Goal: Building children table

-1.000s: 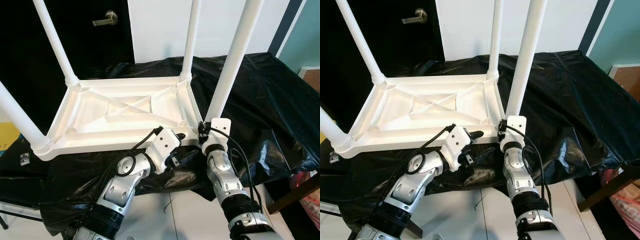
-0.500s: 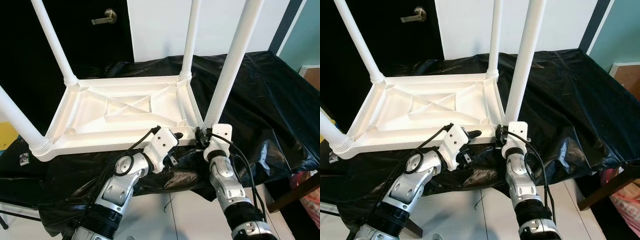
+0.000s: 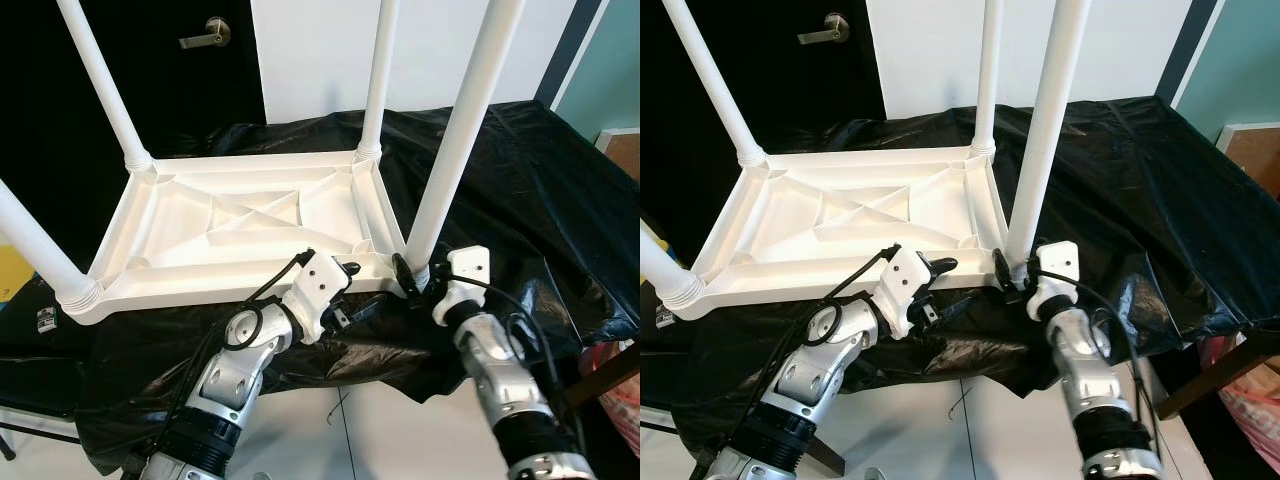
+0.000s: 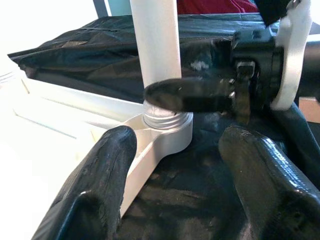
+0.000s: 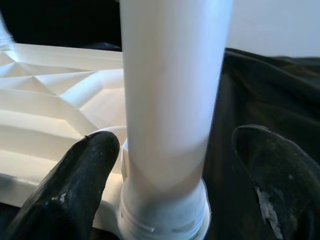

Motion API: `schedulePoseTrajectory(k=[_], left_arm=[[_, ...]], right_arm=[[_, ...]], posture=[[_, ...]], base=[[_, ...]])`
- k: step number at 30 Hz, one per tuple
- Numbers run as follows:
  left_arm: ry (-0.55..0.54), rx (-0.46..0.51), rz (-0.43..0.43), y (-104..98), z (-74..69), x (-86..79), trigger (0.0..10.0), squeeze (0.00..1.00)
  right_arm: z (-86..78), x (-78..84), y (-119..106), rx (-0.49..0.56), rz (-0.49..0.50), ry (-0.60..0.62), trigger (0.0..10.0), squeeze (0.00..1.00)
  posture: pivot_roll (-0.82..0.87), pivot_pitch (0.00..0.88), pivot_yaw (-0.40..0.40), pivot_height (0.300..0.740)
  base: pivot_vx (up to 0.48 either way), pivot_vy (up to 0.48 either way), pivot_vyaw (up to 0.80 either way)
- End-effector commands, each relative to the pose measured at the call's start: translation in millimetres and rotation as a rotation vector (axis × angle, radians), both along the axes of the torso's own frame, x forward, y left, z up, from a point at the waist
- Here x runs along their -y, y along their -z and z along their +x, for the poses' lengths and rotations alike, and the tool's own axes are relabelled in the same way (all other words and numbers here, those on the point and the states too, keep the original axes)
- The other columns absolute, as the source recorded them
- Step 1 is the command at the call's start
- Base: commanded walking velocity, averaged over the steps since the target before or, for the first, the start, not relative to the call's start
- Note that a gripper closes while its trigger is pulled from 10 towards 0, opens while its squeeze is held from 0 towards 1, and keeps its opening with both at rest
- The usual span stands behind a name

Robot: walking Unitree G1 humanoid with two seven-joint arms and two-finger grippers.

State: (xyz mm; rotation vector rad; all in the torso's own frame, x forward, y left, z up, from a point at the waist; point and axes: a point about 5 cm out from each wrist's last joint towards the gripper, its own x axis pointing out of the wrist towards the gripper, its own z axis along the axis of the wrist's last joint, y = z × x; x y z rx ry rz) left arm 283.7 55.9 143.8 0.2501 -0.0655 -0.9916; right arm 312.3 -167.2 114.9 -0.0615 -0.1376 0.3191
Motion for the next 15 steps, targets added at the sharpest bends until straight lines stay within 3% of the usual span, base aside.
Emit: schedulePoseTrajectory(k=[1,6,15], left_arm=[[-0.024,-0.005,0.023,4,2.0,-1.4,10.0,0.0],[-0.035,0.002,0.028,1,6.7,-4.8,10.0,0.0],[-0.019,0.009,0.055,3,7.1,-3.3,10.0,0.0]], right_arm=[[2.9,0.5,-2,0.003,-0.02,-0.064,10.0,0.0],[9.1,5.4,-4,-0.026,-0.078,-0.159,10.0,0.0],[23.8,-8.3,-1,-0.054,-0.119,-0.223,10.0,0.0]], posture=[[-0.03,0.0,0.01,0.74],[-0.03,0.0,0.011,0.74],[-0.02,0.0,0.016,0.74]], base=[[0.0,0.0,0.0],[0.0,0.0,0.0],[0.0,0.0,0.0]])
